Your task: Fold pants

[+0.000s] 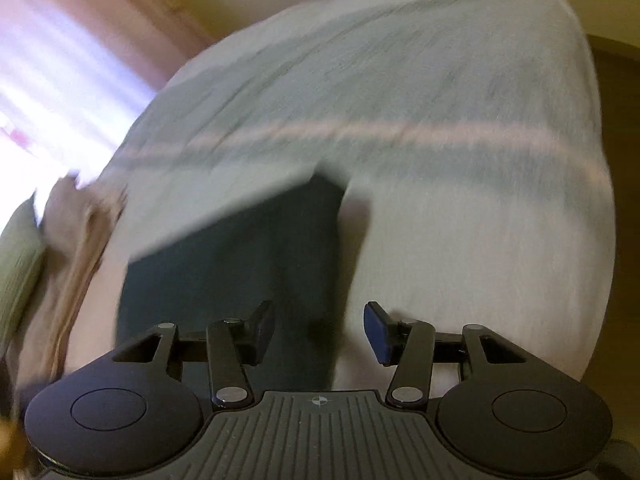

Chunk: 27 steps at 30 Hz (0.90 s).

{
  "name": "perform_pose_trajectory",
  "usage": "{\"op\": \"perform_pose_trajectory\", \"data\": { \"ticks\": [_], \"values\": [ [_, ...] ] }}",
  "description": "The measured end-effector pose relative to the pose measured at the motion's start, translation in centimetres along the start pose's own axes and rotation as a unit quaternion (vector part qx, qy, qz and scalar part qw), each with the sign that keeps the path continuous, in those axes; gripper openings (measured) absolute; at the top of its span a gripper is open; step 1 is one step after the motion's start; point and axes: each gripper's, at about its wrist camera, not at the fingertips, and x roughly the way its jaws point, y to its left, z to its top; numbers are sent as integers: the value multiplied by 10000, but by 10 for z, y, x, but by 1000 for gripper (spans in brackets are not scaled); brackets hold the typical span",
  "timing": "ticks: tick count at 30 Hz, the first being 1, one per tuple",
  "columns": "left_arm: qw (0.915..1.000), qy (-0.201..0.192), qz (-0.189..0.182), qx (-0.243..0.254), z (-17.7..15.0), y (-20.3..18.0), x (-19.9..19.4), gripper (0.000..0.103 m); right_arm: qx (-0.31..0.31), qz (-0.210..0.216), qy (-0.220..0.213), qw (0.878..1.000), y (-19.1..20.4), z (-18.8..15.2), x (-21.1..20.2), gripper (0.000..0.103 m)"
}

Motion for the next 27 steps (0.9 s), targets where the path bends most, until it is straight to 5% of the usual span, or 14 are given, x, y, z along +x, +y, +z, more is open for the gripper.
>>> {"op": "perform_pose_trajectory", "data": {
  "ticks": [3,5,6,10,16,18,19,20,22,24,27],
  "values": [
    [9999,-132,-30,33,2,6,-4,38,-992,-56,32,9950,40,-44,-19,49],
    [9995,-256,52,193,1,4,-17,37,-2081,-115,50,9780,76,-74,-30,62],
    [9991,-294,88,285,0,2,-24,37,-2762,-202,75,9609,95,-91,-33,65],
    [9923,-601,287,1049,-14,-15,-55,48,-5125,-815,321,8542,140,-158,-18,69],
    [9649,-752,317,2497,-49,-53,-58,63,-6713,-1547,427,7236,147,-205,45,69],
    [9498,-840,428,2982,-61,-67,-52,76,-7067,-1654,306,6872,138,-209,62,69],
    [9393,-898,534,3267,-68,-75,-47,80,-7178,-1673,272,6753,136,-210,66,60],
    [9255,-962,665,3602,-74,-84,-42,86,-7203,-1667,260,6729,135,-208,67,52],
    [8929,-1086,944,4267,-85,-100,-29,90,-7039,-1628,298,6908,140,-192,60,27],
    [8517,-1201,1296,4932,-93,-114,-14,90,-6872,-1513,317,7098,150,-171,45,23],
    [8151,-1279,1634,5408,-93,-123,6,90,-6468,-1237,535,7507,170,-134,24,22]
  ]
}}
